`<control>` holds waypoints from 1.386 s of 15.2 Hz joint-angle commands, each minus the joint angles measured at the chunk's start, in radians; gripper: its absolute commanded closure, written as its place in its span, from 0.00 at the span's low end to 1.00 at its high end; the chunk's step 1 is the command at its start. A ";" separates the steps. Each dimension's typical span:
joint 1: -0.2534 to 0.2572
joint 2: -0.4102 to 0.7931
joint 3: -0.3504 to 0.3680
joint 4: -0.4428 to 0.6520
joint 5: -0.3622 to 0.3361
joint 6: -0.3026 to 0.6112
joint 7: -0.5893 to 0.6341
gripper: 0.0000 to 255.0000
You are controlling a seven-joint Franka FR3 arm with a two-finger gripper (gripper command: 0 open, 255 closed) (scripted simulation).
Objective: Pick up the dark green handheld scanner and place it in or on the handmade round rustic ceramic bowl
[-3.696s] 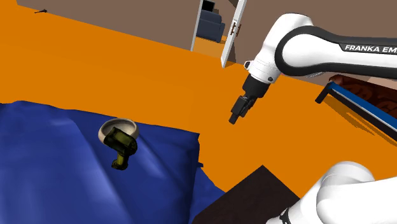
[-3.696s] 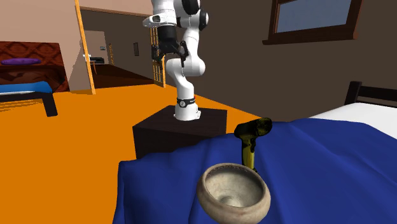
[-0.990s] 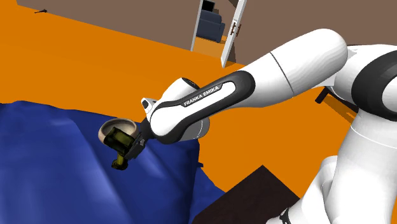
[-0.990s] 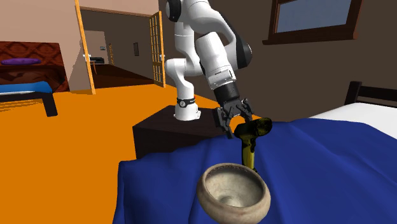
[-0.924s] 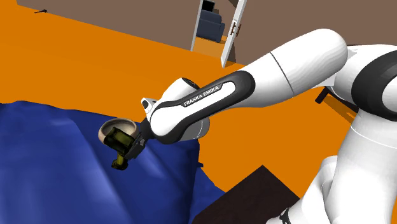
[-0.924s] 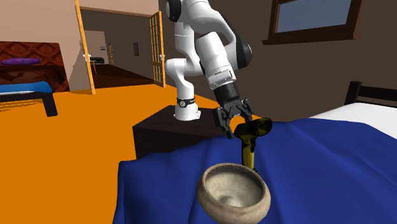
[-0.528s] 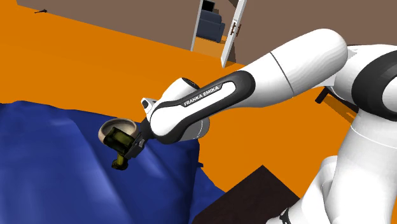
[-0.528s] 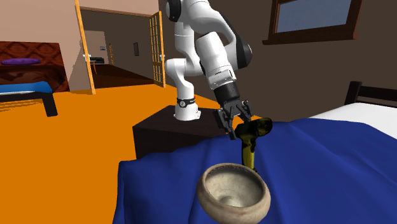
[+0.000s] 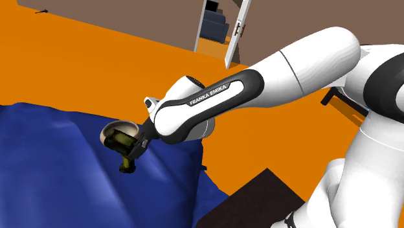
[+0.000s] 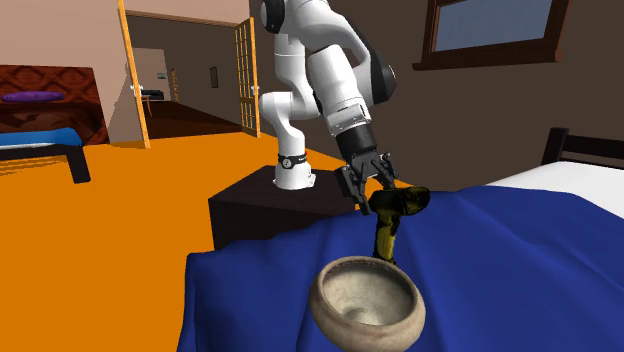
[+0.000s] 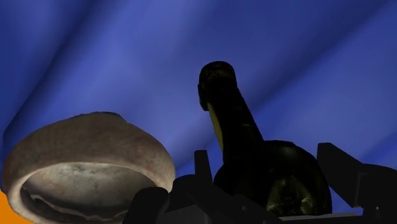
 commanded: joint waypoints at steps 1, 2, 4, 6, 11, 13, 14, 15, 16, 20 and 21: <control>0.006 -0.019 -0.010 0.005 -0.019 -0.023 0.022 1.00; 0.008 -0.029 -0.013 0.006 -0.026 -0.034 0.032 1.00; 0.011 -0.049 -0.021 0.010 -0.042 -0.057 0.050 1.00; 0.014 -0.068 -0.027 0.014 -0.056 -0.079 0.067 1.00; 0.016 -0.113 -0.038 0.029 -0.091 -0.137 0.108 1.00; 0.017 -0.130 -0.042 0.036 -0.104 -0.161 0.123 1.00; 0.017 -0.138 -0.044 0.040 -0.110 -0.172 0.131 1.00; 0.017 -0.145 -0.045 0.045 -0.116 -0.184 0.138 1.00; 0.016 -0.153 -0.047 0.049 -0.122 -0.196 0.145 1.00; 0.015 -0.181 -0.051 0.070 -0.143 -0.244 0.171 1.00; 0.015 -0.188 -0.053 0.076 -0.148 -0.256 0.177 1.00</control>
